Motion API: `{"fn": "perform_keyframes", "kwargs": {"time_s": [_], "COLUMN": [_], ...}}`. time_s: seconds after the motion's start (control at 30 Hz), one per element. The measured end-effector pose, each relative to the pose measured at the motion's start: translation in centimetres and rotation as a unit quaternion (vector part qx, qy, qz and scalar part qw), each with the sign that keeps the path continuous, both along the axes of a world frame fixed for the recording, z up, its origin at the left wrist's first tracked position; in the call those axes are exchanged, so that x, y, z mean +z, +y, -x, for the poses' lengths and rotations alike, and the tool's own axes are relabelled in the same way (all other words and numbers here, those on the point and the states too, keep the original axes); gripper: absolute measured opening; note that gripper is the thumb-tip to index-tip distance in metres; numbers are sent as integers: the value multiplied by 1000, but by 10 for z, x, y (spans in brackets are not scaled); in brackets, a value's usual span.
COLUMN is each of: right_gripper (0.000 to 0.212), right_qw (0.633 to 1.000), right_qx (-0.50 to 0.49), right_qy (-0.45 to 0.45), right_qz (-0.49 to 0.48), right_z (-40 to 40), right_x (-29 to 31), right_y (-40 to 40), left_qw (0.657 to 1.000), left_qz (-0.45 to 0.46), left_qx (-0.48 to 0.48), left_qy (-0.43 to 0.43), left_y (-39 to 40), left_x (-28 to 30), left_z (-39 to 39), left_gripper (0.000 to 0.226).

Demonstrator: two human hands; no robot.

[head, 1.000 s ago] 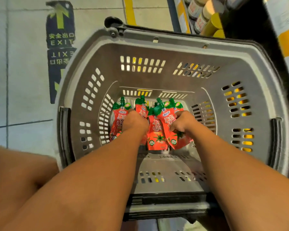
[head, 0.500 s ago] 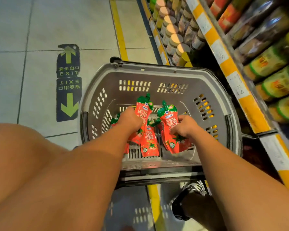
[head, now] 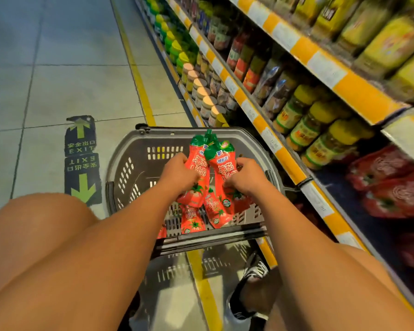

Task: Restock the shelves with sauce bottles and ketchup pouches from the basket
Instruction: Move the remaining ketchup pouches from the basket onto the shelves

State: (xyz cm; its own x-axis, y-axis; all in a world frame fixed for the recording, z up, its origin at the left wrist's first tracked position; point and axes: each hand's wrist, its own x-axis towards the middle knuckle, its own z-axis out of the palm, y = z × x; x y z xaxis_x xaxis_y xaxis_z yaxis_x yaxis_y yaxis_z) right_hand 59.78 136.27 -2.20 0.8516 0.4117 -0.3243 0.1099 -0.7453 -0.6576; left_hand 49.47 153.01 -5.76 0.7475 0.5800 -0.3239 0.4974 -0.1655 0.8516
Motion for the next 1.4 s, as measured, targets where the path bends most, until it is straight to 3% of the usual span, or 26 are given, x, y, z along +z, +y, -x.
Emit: {"fn": "perform_keyframes", "kwargs": {"time_s": [0.27,0.43,0.63,1.2,1.4], "right_gripper": [32,38,30,30,25], "right_qw": [989,979,956,945,903], "right_qx": [-77,-106,-164,-246,-334], "right_qy": [-14,-29,-13,34,28], "right_qz": [-122,-172,-242,-211,-271], "right_z": [10,21,32,44,38], "right_x": [53,73,89,80,68], "right_y": [-43,-76,-127,-273,-296], "left_qw": [992,988,981,982,979], "left_qz": [62,99,141,93,107], "left_qx": [-9,-8,-46,-131,-151], "left_qy": [-111,-121,-125,-99,-88], "left_y": [-18,-37,-70,-174,-207], "left_x": [52,54,58,78,75], "left_z": [1,10,12,-42,-64], "left_gripper": [28,25,24,21,20]}}
